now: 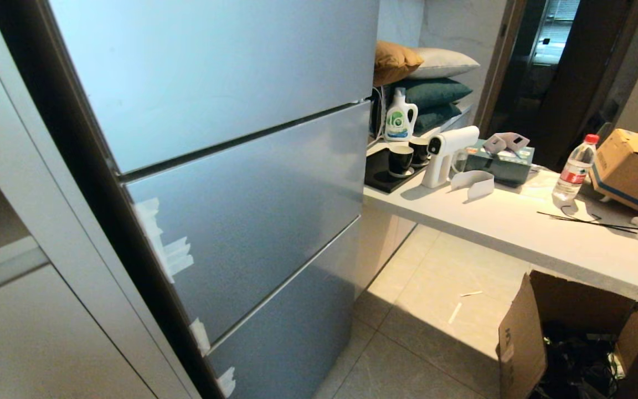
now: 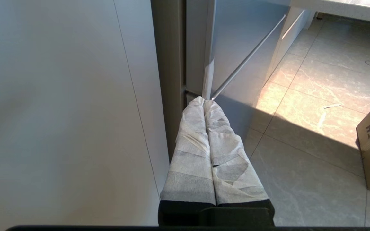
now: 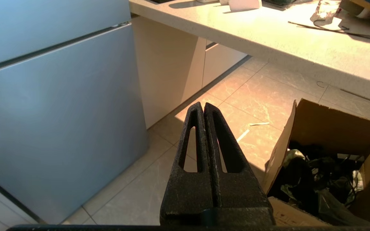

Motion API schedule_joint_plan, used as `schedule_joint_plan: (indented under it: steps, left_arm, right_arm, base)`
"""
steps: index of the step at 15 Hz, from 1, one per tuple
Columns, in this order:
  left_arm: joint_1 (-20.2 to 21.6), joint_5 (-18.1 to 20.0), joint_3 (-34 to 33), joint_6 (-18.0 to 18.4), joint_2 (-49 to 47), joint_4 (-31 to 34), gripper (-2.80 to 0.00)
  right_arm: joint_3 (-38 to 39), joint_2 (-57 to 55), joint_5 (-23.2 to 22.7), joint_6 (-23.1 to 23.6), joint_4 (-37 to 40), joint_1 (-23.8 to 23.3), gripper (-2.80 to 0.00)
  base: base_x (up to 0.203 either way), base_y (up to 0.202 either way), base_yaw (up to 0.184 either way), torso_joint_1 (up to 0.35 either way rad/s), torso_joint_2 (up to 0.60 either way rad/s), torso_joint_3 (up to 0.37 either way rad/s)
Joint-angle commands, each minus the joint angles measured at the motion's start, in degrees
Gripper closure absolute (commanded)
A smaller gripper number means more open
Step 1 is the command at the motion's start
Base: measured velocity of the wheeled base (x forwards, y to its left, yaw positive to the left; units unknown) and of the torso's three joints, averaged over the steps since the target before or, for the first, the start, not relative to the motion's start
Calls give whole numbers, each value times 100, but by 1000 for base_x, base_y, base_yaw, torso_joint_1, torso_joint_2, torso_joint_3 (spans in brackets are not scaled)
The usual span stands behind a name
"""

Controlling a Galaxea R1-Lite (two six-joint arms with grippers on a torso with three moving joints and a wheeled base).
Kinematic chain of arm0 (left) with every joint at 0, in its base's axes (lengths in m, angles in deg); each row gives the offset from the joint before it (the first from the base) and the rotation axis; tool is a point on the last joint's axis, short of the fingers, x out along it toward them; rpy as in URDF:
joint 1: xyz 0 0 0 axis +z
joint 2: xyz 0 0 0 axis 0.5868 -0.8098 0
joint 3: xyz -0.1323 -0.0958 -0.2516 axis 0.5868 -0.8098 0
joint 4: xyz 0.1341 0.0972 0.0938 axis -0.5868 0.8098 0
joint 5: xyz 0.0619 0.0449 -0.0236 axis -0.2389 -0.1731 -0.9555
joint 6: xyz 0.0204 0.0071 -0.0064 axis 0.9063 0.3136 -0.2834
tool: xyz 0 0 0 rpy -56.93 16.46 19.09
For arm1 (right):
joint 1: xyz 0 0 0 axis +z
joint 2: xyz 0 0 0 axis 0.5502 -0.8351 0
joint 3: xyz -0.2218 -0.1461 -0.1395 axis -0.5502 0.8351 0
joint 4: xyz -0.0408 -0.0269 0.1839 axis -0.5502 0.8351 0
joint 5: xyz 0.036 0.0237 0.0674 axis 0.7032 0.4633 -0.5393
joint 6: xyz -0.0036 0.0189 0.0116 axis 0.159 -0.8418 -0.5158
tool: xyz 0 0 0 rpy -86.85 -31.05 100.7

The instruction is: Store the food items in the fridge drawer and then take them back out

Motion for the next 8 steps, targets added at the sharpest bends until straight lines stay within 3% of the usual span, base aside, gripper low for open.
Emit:
schedule_joint_plan:
  steps: [1,4,6,8]
  left_arm:
    - [1,-4,6,0,0,2,0]
    - [1,138,133,186,-14,-37,0]
    - [-1,398,815,-142,-397,-94,0]
    - [-61,652,1522,-711,-1513,-184,0]
  right_arm:
    - [1,-9,-2,4,2,2,0]
    - [1,-9,6,-5,2,2,0]
    - [1,-9,42,-5,2,2,0]
    - [1,-9,59,-5,2,2,0]
  base:
    - [0,0,0,-132,334,195]
    - [0,0,0,-81,202,116]
    - [0,0,0,-4,20,11]
    - [0,0,0,0,0,0]
